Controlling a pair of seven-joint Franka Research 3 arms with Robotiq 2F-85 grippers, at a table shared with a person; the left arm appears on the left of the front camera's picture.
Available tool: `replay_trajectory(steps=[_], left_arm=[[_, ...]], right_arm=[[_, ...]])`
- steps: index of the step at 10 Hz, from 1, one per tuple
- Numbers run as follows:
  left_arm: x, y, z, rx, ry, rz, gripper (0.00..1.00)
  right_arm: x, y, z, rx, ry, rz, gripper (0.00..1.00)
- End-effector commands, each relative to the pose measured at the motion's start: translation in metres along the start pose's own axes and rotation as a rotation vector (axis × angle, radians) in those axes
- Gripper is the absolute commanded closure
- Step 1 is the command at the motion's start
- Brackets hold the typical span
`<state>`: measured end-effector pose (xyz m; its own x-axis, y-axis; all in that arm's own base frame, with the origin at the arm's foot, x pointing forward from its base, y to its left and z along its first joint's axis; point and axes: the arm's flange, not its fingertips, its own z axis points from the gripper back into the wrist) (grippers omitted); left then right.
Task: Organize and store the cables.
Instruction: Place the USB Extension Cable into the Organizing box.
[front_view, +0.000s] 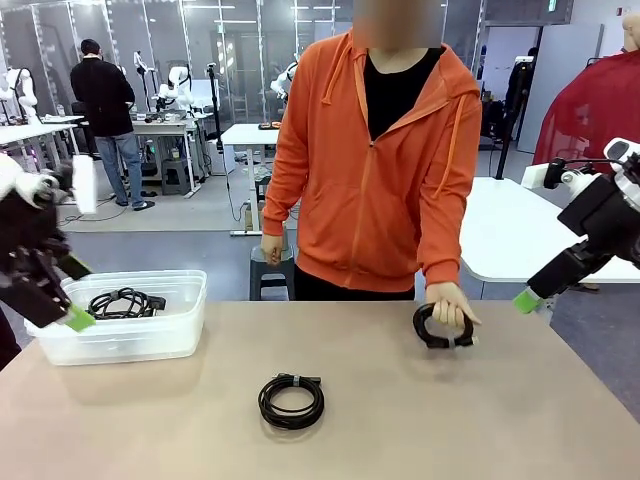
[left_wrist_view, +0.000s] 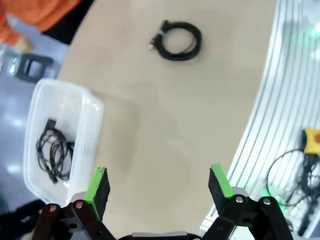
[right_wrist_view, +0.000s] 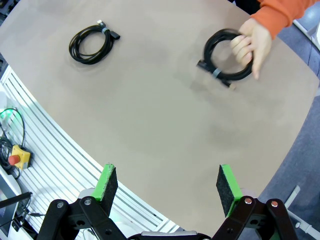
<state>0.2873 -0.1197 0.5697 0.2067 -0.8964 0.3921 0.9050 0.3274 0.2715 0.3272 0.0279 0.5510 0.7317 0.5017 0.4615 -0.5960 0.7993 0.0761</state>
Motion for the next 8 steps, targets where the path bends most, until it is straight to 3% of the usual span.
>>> replay_trajectory(steps=[1,4,8], left_arm=[[0.029,0.017,-0.017,-0.027,0.026,-0.166,0.00],[0.077,0.023,-0.045,-0.076,0.096,-0.248,0.00],[0.129,0.033,-0.074,-0.177,0.124,-0.239,0.00]], right_arm=[[0.002,0.000,0.001,-0.003,0.010,0.002,0.00],[0.002,0.000,0.001,-0.003,0.010,0.002,0.00],[0.002,0.000,0.001,-0.003,0.010,0.002,0.00]])
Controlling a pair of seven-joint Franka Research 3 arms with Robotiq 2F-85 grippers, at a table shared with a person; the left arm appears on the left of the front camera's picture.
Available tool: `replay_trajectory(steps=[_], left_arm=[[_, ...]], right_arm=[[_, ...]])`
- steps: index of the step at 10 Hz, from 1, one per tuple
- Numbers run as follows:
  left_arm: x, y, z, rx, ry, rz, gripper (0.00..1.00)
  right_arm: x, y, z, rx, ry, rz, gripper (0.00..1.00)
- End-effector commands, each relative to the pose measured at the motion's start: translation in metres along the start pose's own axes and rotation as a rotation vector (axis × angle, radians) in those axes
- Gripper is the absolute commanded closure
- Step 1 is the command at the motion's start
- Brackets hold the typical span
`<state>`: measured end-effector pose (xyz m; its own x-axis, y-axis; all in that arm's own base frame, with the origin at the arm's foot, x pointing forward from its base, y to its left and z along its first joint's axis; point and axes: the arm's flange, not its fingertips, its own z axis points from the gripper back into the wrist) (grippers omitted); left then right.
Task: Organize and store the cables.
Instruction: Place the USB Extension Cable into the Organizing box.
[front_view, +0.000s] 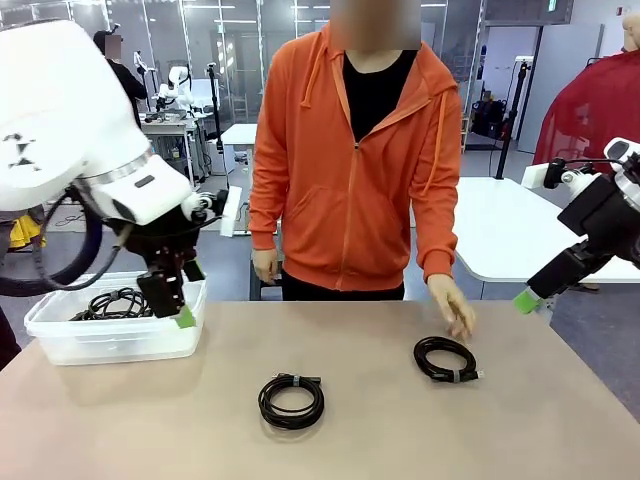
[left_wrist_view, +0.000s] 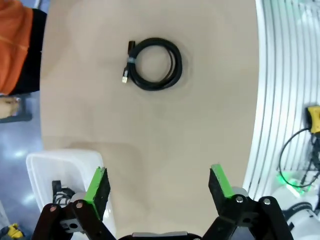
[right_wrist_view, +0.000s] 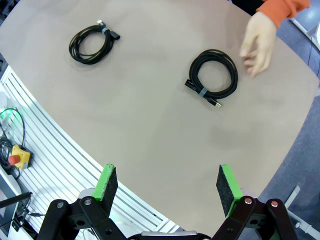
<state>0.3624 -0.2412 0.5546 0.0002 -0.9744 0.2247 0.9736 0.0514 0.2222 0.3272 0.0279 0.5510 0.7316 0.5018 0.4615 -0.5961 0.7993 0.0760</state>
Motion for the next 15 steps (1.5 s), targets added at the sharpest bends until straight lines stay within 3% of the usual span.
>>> replay_trajectory(steps=[1,6,15], left_arm=[[0.021,0.021,0.001,-0.065,-0.023,0.022,0.00],[0.086,0.040,-0.033,-0.108,0.017,0.031,0.00],[0.087,0.037,-0.049,-0.112,0.022,0.011,0.00]], right_arm=[[0.002,0.000,0.001,-0.003,0.010,0.001,0.00],[0.002,0.000,0.001,-0.003,0.010,0.001,0.00],[0.002,0.000,0.001,-0.003,0.010,0.001,0.00]])
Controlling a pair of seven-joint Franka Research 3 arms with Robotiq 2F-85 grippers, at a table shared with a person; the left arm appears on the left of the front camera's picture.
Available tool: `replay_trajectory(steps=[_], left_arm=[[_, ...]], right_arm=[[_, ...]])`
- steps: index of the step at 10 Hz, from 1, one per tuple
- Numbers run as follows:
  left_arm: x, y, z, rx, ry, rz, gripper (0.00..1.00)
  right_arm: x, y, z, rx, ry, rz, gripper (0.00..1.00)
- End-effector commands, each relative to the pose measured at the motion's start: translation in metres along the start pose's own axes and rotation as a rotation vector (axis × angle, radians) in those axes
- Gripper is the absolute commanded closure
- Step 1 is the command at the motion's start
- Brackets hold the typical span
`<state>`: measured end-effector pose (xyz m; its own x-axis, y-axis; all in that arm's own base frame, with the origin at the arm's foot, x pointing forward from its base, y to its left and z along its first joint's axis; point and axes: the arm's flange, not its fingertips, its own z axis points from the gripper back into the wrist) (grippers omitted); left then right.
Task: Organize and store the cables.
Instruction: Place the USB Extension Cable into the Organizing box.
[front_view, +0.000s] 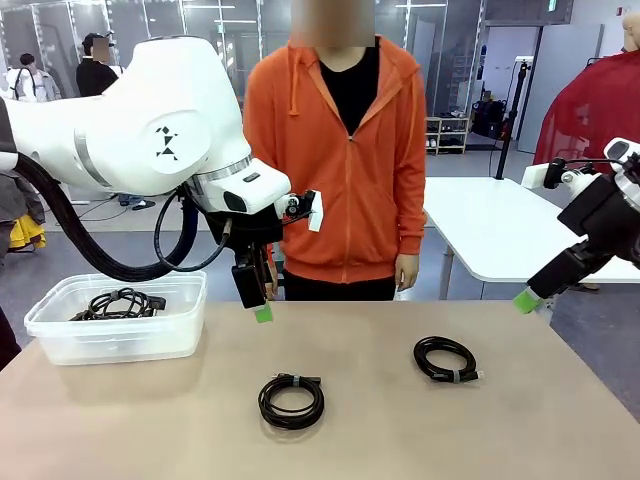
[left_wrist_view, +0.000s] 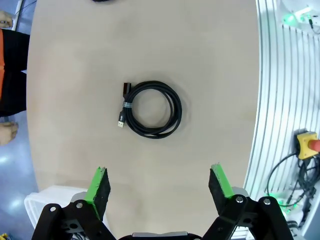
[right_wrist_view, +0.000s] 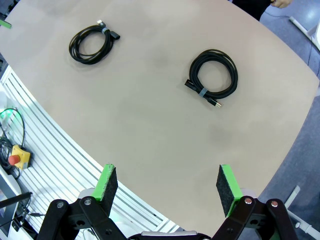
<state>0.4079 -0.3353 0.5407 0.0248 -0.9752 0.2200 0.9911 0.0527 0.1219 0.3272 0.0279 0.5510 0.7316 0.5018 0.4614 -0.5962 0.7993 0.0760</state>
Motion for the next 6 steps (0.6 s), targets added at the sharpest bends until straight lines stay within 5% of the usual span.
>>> replay_trajectory(steps=[1,6], left_arm=[[0.001,0.004,-0.013,-0.028,0.030,-0.039,0.00],[0.000,0.027,-0.062,-0.102,0.039,-0.020,0.00]], right_arm=[[0.002,0.000,0.001,-0.003,0.010,0.001,0.00],[0.002,0.000,0.001,-0.003,0.010,0.001,0.00]])
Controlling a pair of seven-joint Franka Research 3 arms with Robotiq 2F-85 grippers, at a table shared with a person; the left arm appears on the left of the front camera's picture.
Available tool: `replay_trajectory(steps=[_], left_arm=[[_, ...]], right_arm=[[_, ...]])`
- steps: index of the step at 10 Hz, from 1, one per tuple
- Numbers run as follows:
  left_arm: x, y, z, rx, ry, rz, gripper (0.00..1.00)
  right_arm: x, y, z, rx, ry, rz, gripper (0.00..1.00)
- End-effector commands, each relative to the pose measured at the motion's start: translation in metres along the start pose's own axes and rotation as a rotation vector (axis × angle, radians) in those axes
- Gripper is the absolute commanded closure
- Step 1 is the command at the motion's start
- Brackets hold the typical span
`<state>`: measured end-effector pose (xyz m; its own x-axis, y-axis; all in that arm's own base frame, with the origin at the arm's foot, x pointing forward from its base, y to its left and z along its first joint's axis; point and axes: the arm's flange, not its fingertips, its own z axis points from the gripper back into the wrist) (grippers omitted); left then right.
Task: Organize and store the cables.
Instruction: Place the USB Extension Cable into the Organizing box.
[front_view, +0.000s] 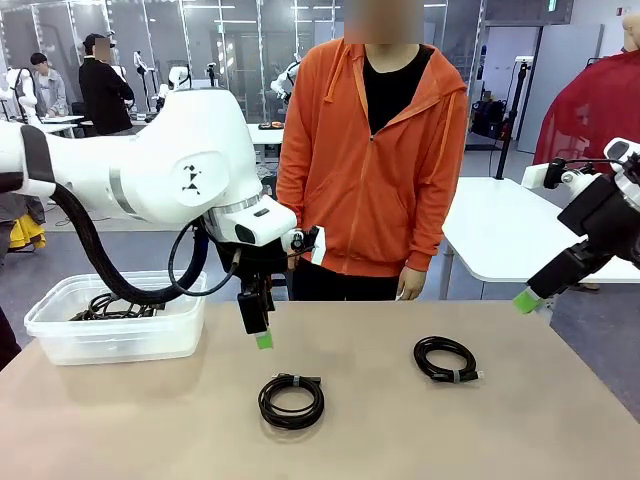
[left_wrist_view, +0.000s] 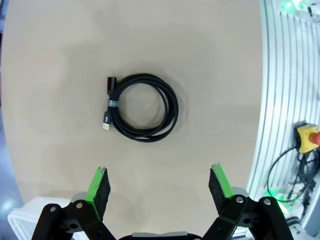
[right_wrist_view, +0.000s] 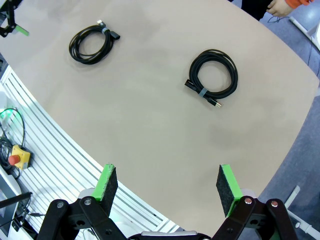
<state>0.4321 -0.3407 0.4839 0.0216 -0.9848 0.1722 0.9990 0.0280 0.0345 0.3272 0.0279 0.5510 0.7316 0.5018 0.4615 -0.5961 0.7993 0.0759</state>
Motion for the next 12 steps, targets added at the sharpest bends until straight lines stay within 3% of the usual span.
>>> replay_trajectory(steps=[1,7,10,12], left_arm=[[0.009,0.017,-0.011,-0.028,-0.012,-0.021,0.00],[0.018,0.050,-0.070,-0.032,0.027,-0.033,0.00],[0.013,0.064,-0.094,0.009,0.031,-0.128,0.00],[0.011,0.076,-0.111,0.005,0.045,-0.098,0.00]], right_arm=[[0.002,0.000,0.001,-0.003,0.010,0.001,0.00],[0.002,0.000,0.001,-0.003,0.010,0.001,0.00],[0.002,0.000,0.001,-0.003,0.010,0.001,0.00],[0.002,0.000,0.001,-0.003,0.010,0.001,0.00]])
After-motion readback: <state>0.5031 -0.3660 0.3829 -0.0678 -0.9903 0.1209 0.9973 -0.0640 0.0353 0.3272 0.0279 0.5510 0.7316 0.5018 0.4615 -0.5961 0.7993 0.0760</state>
